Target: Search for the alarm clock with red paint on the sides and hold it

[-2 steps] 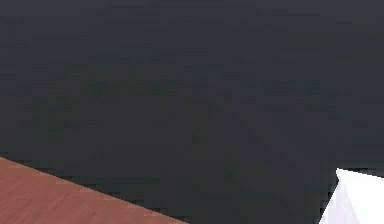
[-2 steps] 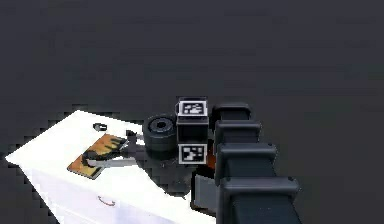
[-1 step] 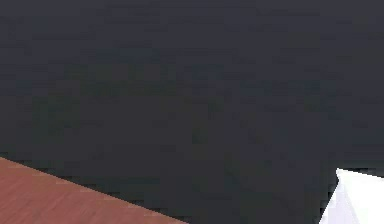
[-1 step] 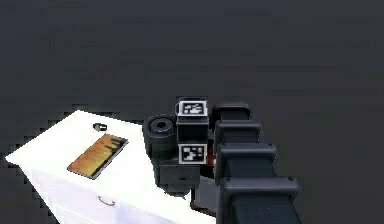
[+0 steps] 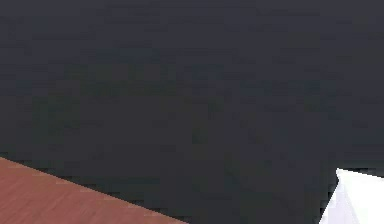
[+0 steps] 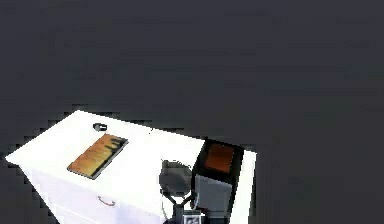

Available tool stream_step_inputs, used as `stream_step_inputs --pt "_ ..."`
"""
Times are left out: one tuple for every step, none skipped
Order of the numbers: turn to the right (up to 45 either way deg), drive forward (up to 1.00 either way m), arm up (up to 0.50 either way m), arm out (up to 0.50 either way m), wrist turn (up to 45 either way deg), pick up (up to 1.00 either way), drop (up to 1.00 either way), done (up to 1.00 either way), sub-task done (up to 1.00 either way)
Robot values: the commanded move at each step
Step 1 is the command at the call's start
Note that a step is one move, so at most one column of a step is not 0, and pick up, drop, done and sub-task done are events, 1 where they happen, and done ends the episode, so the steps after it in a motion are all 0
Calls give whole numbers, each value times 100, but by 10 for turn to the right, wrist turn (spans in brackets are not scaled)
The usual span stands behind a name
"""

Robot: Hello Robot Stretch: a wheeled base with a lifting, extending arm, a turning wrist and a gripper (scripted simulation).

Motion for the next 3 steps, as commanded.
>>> stream_step_inputs --pt "0 0 0 0 0 100 0 0 0" --pt "0 0 10 0 0 0 0 0 0" --pt "0 0 0 0 0 0 0 100 0"
